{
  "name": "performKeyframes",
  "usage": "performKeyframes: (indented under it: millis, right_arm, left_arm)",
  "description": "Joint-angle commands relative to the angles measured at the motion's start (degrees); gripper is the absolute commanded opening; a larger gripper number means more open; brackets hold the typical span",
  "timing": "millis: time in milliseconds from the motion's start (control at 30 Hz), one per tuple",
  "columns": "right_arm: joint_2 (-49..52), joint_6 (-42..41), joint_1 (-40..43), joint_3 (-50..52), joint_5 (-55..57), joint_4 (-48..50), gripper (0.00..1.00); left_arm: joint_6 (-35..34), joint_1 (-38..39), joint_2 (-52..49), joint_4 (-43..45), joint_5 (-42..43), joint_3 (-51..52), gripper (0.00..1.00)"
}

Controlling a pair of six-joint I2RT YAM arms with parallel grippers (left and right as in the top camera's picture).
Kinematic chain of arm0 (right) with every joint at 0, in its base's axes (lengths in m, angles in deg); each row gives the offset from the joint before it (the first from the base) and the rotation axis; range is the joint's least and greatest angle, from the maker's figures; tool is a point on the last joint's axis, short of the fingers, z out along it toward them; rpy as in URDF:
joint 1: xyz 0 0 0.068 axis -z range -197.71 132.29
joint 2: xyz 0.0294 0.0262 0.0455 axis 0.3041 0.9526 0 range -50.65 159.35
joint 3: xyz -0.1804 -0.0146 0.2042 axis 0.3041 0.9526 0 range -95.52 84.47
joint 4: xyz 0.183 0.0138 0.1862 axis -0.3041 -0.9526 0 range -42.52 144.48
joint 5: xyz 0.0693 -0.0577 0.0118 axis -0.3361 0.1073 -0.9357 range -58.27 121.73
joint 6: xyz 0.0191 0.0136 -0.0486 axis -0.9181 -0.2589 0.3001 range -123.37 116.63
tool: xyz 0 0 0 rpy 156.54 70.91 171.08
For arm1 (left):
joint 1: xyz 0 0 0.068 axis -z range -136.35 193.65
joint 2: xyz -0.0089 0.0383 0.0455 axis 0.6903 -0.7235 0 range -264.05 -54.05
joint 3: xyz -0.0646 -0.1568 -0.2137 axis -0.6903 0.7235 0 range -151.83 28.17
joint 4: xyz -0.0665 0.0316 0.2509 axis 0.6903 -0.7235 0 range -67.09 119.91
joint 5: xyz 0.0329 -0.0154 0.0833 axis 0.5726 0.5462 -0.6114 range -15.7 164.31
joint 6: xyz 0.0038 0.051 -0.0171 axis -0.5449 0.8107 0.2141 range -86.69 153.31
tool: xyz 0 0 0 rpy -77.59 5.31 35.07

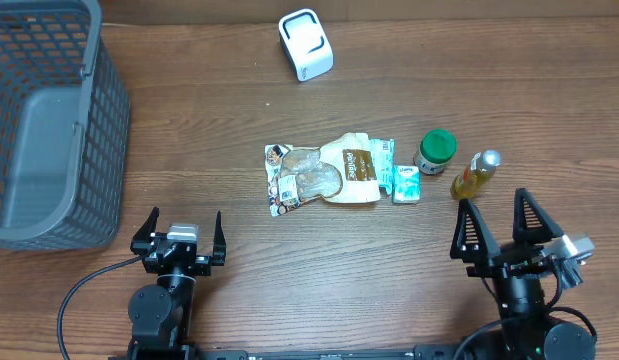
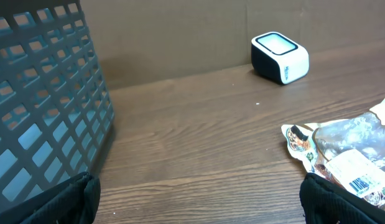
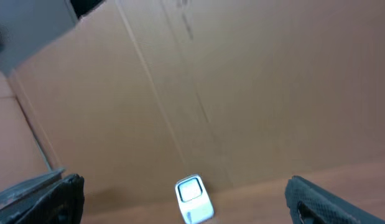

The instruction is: Scan the item barcode

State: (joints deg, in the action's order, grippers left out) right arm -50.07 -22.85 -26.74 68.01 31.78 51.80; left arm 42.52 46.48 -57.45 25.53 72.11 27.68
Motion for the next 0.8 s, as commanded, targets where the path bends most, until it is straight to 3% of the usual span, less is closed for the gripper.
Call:
performKeyframes:
  millis: [0, 367, 767]
  right_arm:
    - [-0.4, 0.0, 0.2, 3.1, 0.3, 4.4, 1.0]
    - [-0.4, 0.0, 0.2, 8.1, 0.3, 12.0, 1.0]
    - [-0.4, 0.0, 0.2, 10.7, 0.3, 12.9, 1.0]
  left_arm:
    - [0.9, -0.6, 0.0, 0.1, 0.3, 0.2, 1.0]
    - [0.9, -0.6, 0.0, 0.1, 0.3, 0.2, 1.0]
    - [0.9, -0.6, 0.0, 0.1, 0.3, 0.2, 1.0]
